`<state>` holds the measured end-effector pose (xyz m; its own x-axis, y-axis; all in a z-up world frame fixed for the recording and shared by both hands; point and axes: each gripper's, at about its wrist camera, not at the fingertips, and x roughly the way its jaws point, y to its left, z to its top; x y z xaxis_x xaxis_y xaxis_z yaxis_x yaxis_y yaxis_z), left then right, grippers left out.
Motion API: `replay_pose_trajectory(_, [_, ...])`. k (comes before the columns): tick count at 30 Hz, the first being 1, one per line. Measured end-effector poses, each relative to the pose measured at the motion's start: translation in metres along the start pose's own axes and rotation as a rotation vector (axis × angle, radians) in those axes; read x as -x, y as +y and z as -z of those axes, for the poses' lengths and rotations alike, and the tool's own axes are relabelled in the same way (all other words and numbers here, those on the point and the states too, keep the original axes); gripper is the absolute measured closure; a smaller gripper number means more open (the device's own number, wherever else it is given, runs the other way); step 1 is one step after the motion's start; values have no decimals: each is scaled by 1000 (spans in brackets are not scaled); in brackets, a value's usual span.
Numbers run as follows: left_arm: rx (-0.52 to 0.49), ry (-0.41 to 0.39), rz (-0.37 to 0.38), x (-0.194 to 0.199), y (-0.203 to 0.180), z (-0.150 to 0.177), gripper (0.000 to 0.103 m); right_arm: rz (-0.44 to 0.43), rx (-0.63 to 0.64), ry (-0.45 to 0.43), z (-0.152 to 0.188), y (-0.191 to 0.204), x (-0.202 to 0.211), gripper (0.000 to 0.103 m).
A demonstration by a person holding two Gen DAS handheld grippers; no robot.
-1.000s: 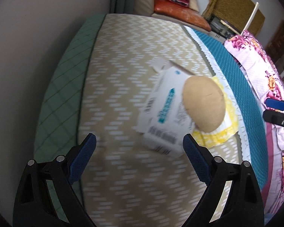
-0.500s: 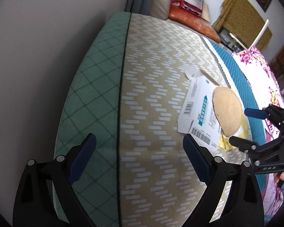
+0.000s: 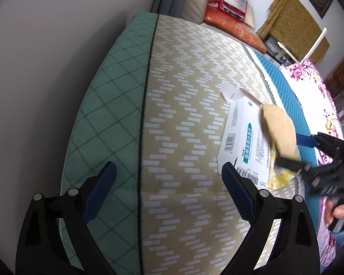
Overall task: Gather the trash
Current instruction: 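Move both open tools back over the bed toward the brown round shell, then grasp the brown round shell with right while left grasps the orange candy egg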
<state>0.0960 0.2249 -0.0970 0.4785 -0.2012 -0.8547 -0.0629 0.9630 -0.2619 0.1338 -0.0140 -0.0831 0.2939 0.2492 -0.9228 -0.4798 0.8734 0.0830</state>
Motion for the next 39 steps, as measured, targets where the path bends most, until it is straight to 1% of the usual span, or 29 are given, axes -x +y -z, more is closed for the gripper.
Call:
replay_pose_trajectory(2, [-14,0,4,0,-7,-3,10,-47,-74,-24,-2,-15,10,34])
replay_pose_trajectory(3, [-25,0,5,0,-12,-5,10,-76,-124,-41,-3,-28,18,34])
replay_pose_trajectory(5, [-45,1,9,0,-20,-7,10,-93,-166,-64,-4,-41,27,34])
replay_pose_trajectory(7, [-75,6,16,-1,-33,-10,10,-59,-216,-98,-4,-58,38,34])
replay_pose_trajectory(9, [-102,12,21,-3,-43,-10,10,-55,-261,-114,-3,-71,42,36])
replay_pose_trajectory(10, [-112,17,22,-5,-47,-10,10,-55,-282,-113,-4,-78,40,41])
replay_pose_trajectory(11, [-127,23,22,-8,-54,-11,10,-59,-296,-108,-5,-83,37,45])
replay_pose_trajectory(12, [-137,28,18,-10,-58,-12,10,-61,-294,-104,-7,-87,36,48])
replay_pose_trajectory(13, [-148,33,12,-13,-63,-13,10,-58,-288,-99,-8,-88,33,52])
replay_pose_trajectory(16, [-150,41,4,-19,-70,-17,10,-64,-278,-96,-11,-88,24,56])
replay_pose_trajectory(18, [-140,50,4,-23,-71,-19,10,-67,-279,-97,-16,-87,17,56])
replay_pose_trajectory(21, [-136,57,-5,-25,-73,-23,10,-80,-301,-95,-21,-103,12,56])
replay_pose_trajectory(24, [-143,45,-3,-25,-78,-30,10,-78,-347,-92,-19,-121,13,57])
replay_pose_trajectory(28, [-142,41,-3,-29,-80,-39,10,-115,-398,-93,-8,-138,20,56])
replay_pose_trajectory(32, [-123,40,8,-35,-81,-44,10,-108,-433,-95,-2,-152,21,55])
replay_pose_trajectory(36, [-108,38,17,-38,-82,-47,10,-108,-446,-97,-13,-167,7,55])
replay_pose_trajectory(39, [-100,40,18,-40,-82,-47,10,-96,-463,-71,-23,-177,-14,54])
